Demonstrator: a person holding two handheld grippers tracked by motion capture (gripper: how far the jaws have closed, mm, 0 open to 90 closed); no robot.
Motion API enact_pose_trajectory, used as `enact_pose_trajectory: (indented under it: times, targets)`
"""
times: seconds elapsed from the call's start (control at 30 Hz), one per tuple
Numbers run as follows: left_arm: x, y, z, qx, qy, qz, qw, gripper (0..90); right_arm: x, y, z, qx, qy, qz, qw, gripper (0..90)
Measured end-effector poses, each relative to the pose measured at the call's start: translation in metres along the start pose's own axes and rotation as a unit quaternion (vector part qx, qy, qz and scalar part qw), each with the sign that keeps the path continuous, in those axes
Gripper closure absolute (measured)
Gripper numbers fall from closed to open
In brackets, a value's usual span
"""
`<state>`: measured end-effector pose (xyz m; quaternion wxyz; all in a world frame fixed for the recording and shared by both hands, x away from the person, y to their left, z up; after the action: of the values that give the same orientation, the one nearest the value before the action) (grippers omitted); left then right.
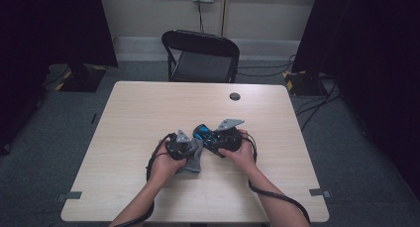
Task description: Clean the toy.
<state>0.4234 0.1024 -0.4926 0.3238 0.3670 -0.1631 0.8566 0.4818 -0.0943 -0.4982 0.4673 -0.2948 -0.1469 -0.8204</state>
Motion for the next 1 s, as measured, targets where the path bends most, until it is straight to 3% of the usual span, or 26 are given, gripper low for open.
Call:
enact_pose_trajectory:
  times: [0.33, 1.0]
  targets:
    - [-0.002, 0.014, 0.004, -0.014, 0.002, -0.022, 0.9996, 79.7, 0.0, 0.0, 0.0, 0.0, 0.001, 0.001, 1.0, 46.8]
    - [-0.005, 0.034, 0.01, -0.035, -0.003, -0.037, 0.9987, 79.6, 0.001, 0.0, -0.001, 0.0, 0.002, 0.0, 1.0, 46.8]
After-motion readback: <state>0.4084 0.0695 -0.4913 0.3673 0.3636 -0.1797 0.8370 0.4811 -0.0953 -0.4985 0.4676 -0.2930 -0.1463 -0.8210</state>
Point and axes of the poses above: each handheld gripper's, and its own axes: x roughly backward along the jaws, z roughly out of its top, y roughly to its right, the point moved 2 cm from there along -x, roughly forward along the jaws, and after that the axes turned 5 degrees about z, right-handed, at the moved point
